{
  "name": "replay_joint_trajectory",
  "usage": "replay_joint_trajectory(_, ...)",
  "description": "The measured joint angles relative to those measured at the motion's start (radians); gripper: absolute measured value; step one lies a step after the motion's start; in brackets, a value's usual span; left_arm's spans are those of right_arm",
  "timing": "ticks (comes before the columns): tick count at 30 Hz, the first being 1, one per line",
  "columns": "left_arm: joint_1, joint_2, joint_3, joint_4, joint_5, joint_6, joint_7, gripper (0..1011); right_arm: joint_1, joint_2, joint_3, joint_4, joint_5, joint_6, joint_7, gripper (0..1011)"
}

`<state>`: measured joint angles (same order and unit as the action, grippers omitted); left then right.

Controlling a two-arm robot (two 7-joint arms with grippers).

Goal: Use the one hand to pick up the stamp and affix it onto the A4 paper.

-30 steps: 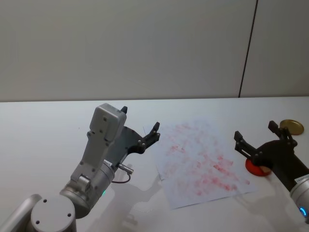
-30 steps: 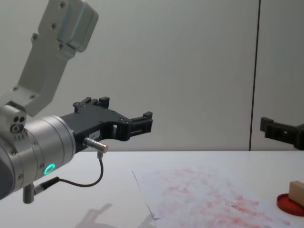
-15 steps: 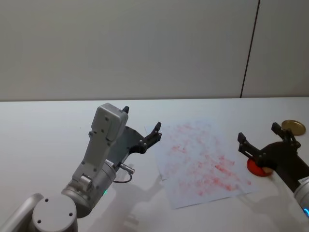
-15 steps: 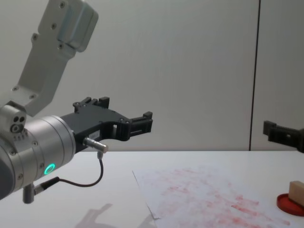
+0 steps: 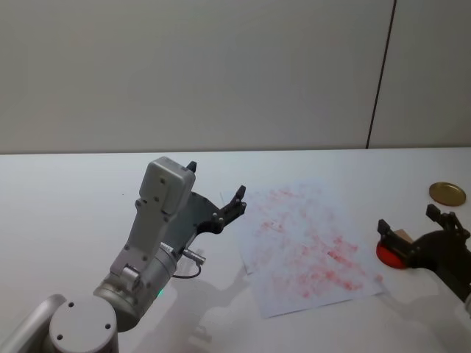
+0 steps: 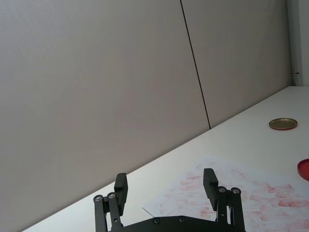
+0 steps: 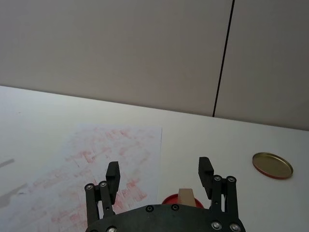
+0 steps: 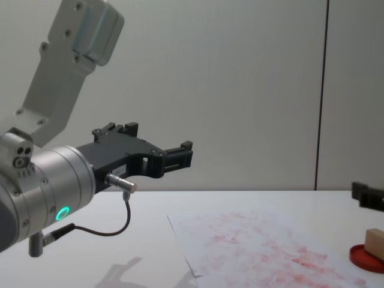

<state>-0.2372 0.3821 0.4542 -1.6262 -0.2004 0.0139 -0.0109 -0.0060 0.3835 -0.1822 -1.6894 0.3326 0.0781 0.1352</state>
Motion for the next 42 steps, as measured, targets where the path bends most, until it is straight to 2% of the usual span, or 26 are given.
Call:
replay_joint_trajectory(16,0.0,0.0,0.0,0.0,0.0,0.0,0.0,993,0.041,0.007,0.015,0.101,0.012,0.034,0.046,1001)
replay_joint_trajectory(25,0.0,0.0,0.0,0.0,0.0,0.0,0.0,993,0.081,-0.01,0.009,0.178,-0.005,0.049,0.062,1001)
replay_joint_trajectory(35,0.0,0.0,0.0,0.0,0.0,0.0,0.0,993,0.11,-0.025,0.0,0.23,-0.024,0.057,0.071,1001)
replay_joint_trajectory(41,0.0,0.0,0.0,0.0,0.0,0.0,0.0,993,0.125,-0.032,-0.003,0.254,-0.032,0.061,0.078,891)
replay_joint_trajectory(42,0.0,0.0,0.0,0.0,0.0,0.0,0.0,993,0.129,-0.034,-0.004,0.259,-0.034,0.061,0.079,842)
